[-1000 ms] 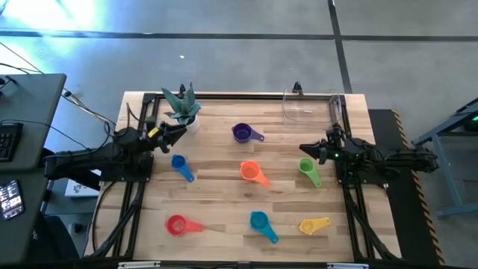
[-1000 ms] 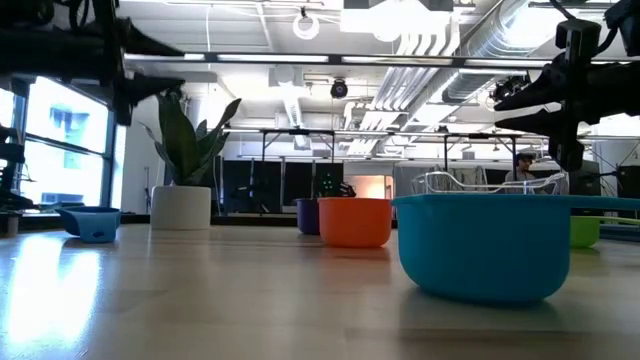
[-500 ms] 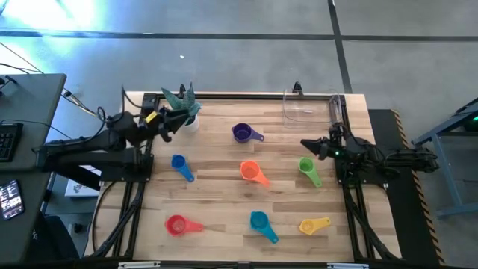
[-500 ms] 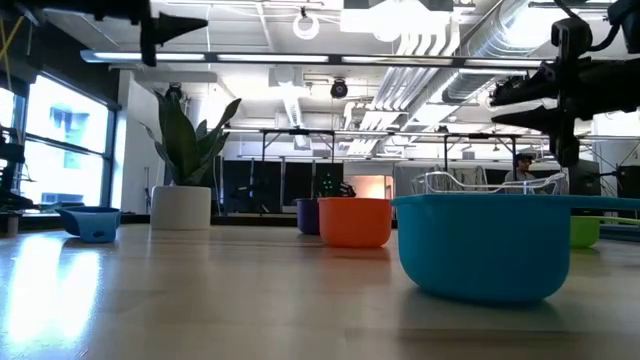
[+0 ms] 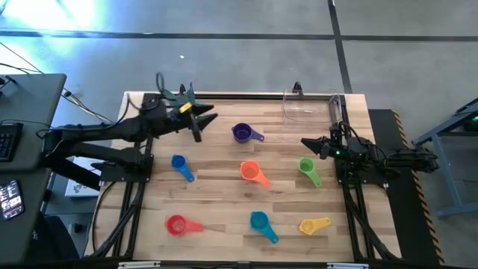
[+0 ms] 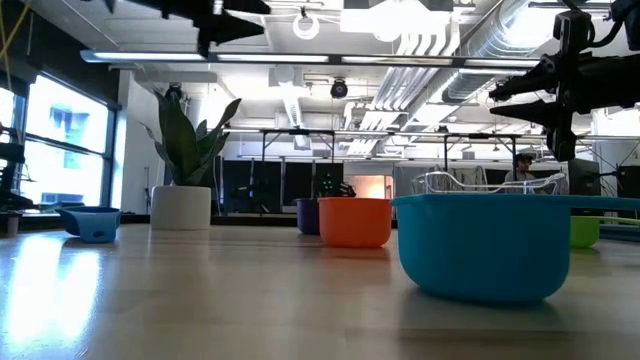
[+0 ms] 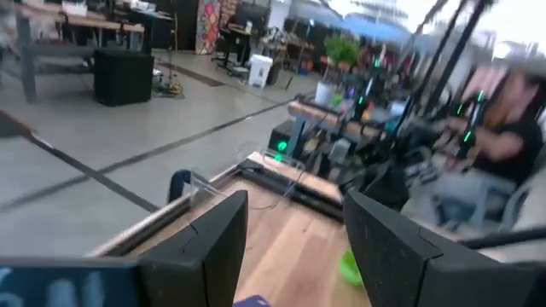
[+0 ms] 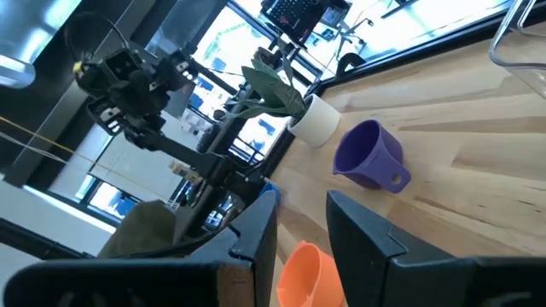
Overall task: Nest measuring cups in basket
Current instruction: Move the violet measuring cup to the center of the table
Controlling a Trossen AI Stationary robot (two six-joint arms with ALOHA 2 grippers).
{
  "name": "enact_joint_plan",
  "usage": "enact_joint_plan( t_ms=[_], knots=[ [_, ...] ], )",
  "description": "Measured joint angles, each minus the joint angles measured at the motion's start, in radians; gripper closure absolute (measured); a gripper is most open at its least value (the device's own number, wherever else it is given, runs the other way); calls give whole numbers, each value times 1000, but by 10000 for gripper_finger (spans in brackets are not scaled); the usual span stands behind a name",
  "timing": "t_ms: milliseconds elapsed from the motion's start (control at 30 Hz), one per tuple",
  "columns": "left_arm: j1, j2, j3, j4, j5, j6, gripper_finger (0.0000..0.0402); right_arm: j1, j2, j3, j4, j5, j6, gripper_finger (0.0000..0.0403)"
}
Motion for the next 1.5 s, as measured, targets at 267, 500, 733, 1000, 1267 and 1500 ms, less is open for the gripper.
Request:
enact_joint_plan(
  t_ms=[267, 500, 733, 1000, 1267, 1500],
  knots=[
    [27, 224, 142, -61, 1, 278, 216, 0, 0, 0, 0, -3, -8, 307],
    [47, 391, 218, -73, 21, 404, 216, 0, 0, 0, 0, -3, -8, 307],
    [37, 529, 273, -77, 36, 414, 216, 0, 0, 0, 0, -6, -52, 307],
    [21, 644, 305, -75, 58, 413, 216, 0, 0, 0, -5, -6, -52, 307],
    [-8, 724, 305, -81, 57, 413, 216, 0, 0, 0, -27, -7, -52, 307],
    [-21, 793, 305, -107, 54, 428, 216, 0, 0, 0, -47, -14, -53, 307]
  ],
)
